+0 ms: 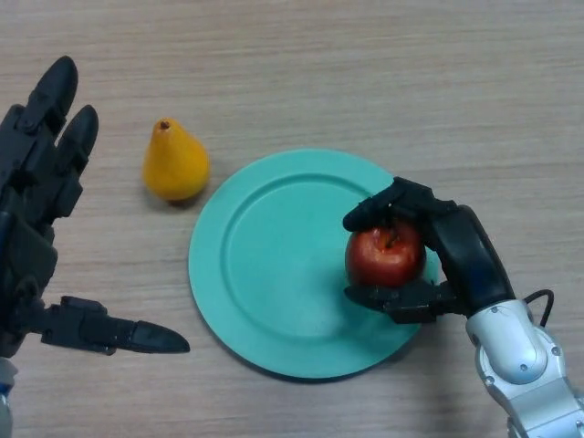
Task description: Pick up the red apple and place it on the plate
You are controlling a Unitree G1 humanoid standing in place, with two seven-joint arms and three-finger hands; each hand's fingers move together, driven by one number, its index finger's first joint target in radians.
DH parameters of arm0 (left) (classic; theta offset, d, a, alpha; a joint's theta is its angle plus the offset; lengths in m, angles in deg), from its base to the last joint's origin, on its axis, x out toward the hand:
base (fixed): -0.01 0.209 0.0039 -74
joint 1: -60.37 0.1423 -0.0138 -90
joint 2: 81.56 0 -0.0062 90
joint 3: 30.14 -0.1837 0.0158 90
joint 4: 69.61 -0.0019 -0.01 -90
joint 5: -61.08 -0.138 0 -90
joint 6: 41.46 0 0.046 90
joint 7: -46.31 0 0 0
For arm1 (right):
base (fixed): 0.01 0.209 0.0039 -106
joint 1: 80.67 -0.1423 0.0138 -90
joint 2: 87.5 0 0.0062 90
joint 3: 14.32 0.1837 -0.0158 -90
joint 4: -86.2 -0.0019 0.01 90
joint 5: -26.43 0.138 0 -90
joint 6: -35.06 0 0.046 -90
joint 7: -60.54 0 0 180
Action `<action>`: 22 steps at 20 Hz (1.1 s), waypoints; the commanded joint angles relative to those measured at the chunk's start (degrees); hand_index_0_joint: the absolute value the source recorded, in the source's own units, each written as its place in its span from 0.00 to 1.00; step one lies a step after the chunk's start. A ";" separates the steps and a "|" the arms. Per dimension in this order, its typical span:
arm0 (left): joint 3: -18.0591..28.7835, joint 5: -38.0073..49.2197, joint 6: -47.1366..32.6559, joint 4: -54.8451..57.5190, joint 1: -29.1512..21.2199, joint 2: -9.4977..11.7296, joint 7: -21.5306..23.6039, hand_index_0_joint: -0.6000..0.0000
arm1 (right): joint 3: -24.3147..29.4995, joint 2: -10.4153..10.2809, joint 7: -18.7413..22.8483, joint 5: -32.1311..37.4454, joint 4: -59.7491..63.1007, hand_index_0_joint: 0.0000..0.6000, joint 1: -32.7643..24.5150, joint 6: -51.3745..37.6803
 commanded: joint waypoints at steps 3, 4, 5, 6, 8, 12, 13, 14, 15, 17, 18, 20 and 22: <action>2.25 1.15 -4.83 3.40 -1.37 1.84 -0.90 1.00 | 2.71 0.17 2.19 -0.73 -6.56 0.00 -4.98 -2.04; 1.93 0.99 -5.00 3.21 -1.51 1.92 -1.00 1.00 | 3.60 0.17 0.94 -0.21 -9.61 0.00 -5.31 0.35; 1.67 0.82 -3.99 3.58 -1.92 2.24 -1.00 1.00 | 4.66 0.17 -0.46 1.05 -14.00 0.00 -5.84 3.91; 1.64 0.82 -3.08 4.22 -2.30 2.45 -0.96 1.00 | 5.51 0.17 -1.61 1.30 -17.31 0.00 -6.85 6.98; 1.80 1.78 -1.24 5.65 -2.75 2.57 -0.95 1.00 | 6.44 0.17 -4.98 -0.04 -23.47 0.00 -9.08 11.70; 0.70 2.30 0.84 7.30 -3.12 2.43 0.04 1.00 | 8.78 0.17 -12.15 -1.67 -35.65 0.00 -5.96 16.35; 0.63 2.29 1.25 7.83 -3.15 2.48 0.07 1.00 | 8.70 0.17 -12.73 -1.82 -37.85 0.00 -3.44 16.57; 0.53 2.01 1.40 8.15 -3.16 2.53 -0.10 1.00 | 8.45 0.17 -13.23 -1.24 -39.78 0.00 -1.11 17.02; 0.72 2.30 1.86 8.44 -3.58 2.68 -0.14 1.00 | 8.29 0.17 -13.66 0.74 -42.61 0.00 1.69 18.22; 1.95 2.58 1.48 8.38 -4.52 3.25 -0.27 1.00 | 9.21 0.52 -14.02 4.00 -47.88 0.00 5.62 18.70; 2.66 3.22 1.47 8.20 -4.74 3.47 -0.33 1.00 | 9.74 0.79 -13.75 5.43 -50.16 0.00 7.15 18.94; 2.89 3.13 1.70 7.48 -5.41 3.93 -0.05 1.00 | 9.47 1.10 -12.62 6.66 -53.76 0.00 8.86 20.65; 2.75 2.22 2.50 7.54 -6.14 4.24 0.77 1.00 | 7.47 1.24 -12.21 5.51 -55.80 0.00 9.45 21.96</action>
